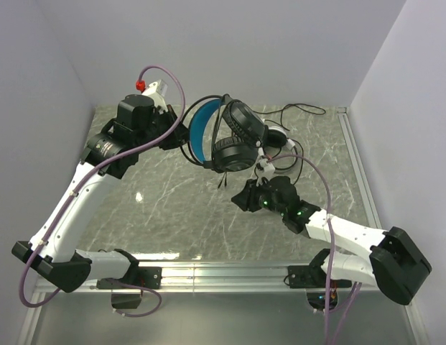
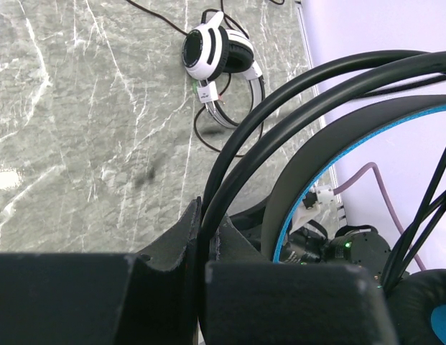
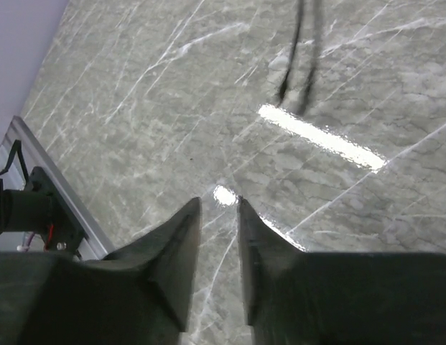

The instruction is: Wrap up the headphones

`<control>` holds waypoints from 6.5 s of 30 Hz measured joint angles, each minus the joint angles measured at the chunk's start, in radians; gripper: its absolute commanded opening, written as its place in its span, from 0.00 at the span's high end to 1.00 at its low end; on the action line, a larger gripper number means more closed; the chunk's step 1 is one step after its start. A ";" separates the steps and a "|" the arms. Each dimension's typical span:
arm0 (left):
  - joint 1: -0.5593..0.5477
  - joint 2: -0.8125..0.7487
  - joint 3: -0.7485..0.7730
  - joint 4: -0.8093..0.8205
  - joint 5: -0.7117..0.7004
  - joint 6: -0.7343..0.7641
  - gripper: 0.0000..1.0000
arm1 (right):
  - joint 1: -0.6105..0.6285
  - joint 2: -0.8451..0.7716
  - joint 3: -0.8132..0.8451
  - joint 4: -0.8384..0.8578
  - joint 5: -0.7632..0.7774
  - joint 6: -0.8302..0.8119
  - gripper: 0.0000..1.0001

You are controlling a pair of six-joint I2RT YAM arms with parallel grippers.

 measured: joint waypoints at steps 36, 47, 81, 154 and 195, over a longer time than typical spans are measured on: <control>0.000 0.005 0.032 -0.036 -0.002 0.009 1.00 | 0.036 0.510 0.166 0.425 0.298 -0.064 1.00; 0.000 0.006 -0.001 0.025 -0.055 -0.021 1.00 | 0.178 0.251 -0.006 0.377 0.268 0.039 1.00; -0.159 0.230 -0.297 0.279 -0.840 0.156 1.00 | 0.562 0.137 0.686 -0.939 0.769 -0.110 1.00; -0.249 0.193 -0.578 0.399 -0.270 0.618 1.00 | 0.648 0.208 0.325 -0.168 1.043 -1.442 1.00; -0.337 0.129 -0.600 0.414 -0.041 0.826 1.00 | 0.626 0.126 0.231 -0.039 0.644 -1.535 1.00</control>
